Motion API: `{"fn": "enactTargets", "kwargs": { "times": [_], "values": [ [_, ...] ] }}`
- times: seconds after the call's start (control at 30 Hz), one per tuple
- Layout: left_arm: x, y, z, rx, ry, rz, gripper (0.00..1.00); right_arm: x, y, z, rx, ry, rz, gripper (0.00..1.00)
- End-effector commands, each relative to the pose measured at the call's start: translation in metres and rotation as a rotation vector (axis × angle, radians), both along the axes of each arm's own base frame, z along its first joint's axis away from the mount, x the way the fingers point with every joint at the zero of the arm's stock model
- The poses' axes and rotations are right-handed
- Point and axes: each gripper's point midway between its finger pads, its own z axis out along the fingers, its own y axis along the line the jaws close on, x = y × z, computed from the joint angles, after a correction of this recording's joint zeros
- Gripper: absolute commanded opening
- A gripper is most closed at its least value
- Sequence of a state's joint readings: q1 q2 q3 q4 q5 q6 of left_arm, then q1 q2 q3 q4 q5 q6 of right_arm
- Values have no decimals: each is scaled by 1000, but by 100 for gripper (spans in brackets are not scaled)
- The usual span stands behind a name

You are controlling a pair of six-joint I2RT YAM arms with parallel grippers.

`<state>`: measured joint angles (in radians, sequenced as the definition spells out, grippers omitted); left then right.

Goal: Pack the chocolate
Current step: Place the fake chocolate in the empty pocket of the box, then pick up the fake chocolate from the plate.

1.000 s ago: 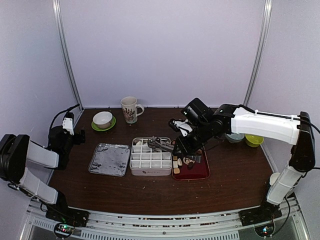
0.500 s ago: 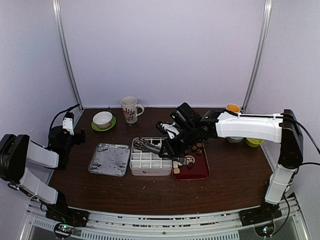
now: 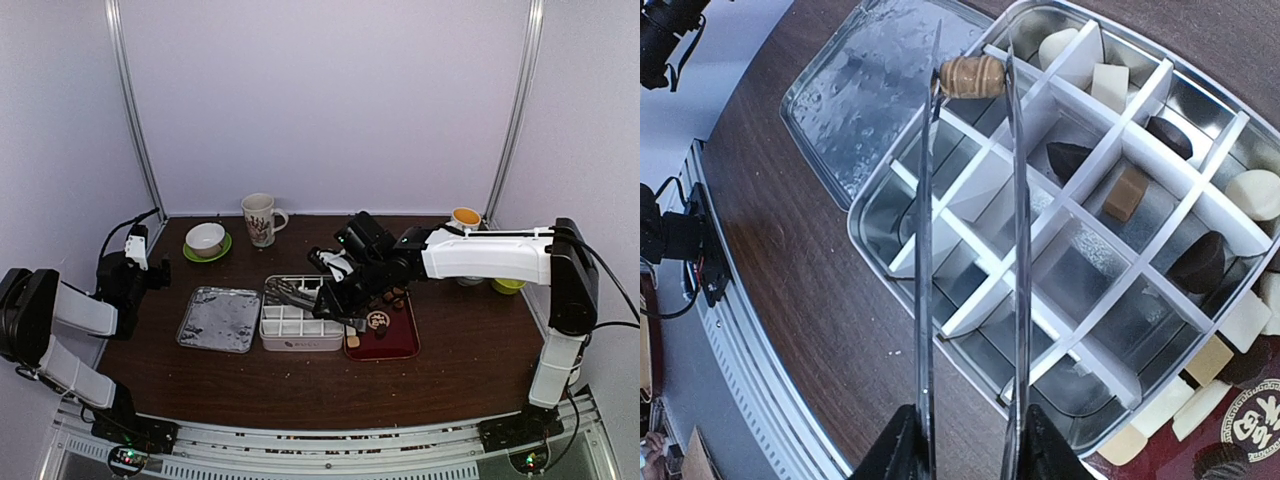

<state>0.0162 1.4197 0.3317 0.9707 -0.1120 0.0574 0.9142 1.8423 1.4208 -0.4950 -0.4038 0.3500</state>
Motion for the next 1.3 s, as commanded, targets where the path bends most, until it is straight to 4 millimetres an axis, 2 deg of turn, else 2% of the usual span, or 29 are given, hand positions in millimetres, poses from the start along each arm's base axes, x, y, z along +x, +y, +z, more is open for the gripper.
{"fn": "enactTargets", "kwargs": {
  "times": [0.0,0.13,0.33,0.57,0.67,1.03,1.27],
  "values": [
    [0,2,8,-6,-39,3,98,7,11,13,39,-40,-7,35],
    [0,2,8,-7,-39,3,98,8,10,14,36,-48,-10,39],
    [0,2,8,-7,-40,3,98,9,8,19,35,-62,-12,39],
    [0,2,8,-7,-41,2,98,6,-5,42,25,-102,-15,38],
    [0,2,8,-7,-41,3,98,-4,-24,49,-6,-115,-13,38],
    [0,2,8,-7,-40,2,98,-38,-120,62,-194,-202,-55,38],
    [0,2,8,-7,-40,2,98,-58,-171,55,-332,-204,-81,38]
  ]
}}
